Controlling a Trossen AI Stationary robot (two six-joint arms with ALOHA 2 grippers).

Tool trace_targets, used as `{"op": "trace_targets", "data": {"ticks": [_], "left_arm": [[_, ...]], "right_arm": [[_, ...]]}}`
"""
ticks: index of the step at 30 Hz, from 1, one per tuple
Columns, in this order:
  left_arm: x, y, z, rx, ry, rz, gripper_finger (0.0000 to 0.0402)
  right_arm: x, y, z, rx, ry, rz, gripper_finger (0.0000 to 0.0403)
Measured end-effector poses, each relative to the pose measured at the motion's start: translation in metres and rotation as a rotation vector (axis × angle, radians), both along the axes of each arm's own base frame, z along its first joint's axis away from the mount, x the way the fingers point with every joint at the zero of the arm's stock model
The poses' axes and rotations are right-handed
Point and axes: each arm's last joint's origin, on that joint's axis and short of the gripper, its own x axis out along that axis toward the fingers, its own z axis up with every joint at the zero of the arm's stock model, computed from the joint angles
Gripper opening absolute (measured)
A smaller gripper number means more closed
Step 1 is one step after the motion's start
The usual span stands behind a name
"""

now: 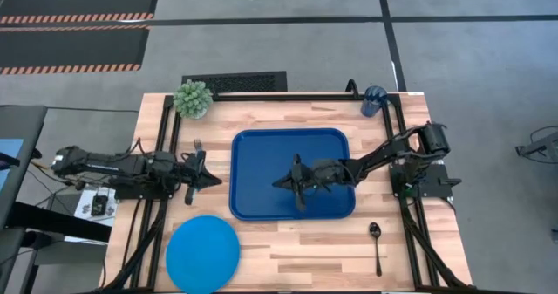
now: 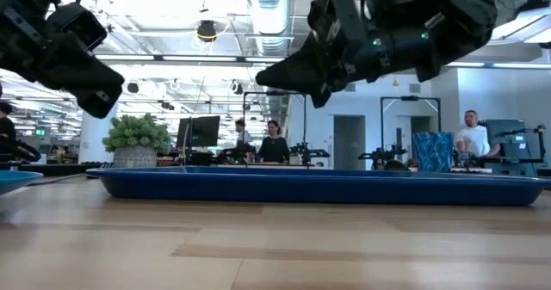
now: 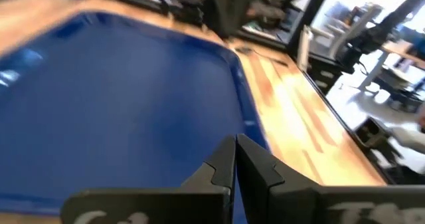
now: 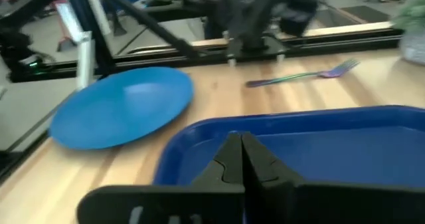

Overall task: Pick and place plate/cup/fork/spoon on tray
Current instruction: Put the light blue plate on the blue tray

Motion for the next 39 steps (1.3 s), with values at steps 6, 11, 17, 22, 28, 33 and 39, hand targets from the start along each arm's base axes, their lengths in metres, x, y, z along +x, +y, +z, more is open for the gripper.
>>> {"op": "trace_targets", "data": {"ticks": [6,11,17,22,28,33,39], "left_arm": [[0.001,-0.013,-0.002,-0.074,0.127,-0.081,0.0000],[0.003,-0.023,0.019,-0.039,0.254,-0.104,0.0000],[0.007,-0.034,0.026,-0.098,0.519,-0.153,0.0000],[0.014,-0.044,0.023,-0.193,0.704,-0.199,0.0004],[0.026,-0.057,0.023,-0.229,0.829,-0.275,0.0048],[0.035,-0.063,0.023,-0.170,0.890,-0.258,0.0101],[0.038,-0.062,0.006,-0.091,1.037,-0.182,0.0140]], "right_arm": [[0.001,-0.022,0.000,-0.009,0.000,-0.011,0.0002],[0.001,-0.033,0.000,-0.051,0.001,-0.028,0.0002],[0.001,-0.040,-0.001,-0.051,0.011,-0.002,0.0002],[0.000,-0.041,-0.004,-0.066,0.031,0.002,0.0004],[0.000,-0.035,-0.006,-0.077,0.050,0.026,0.0006],[0.000,-0.031,-0.008,-0.096,0.063,0.044,0.0007],[0.000,-0.032,-0.007,-0.101,0.059,0.039,0.0007]]}}
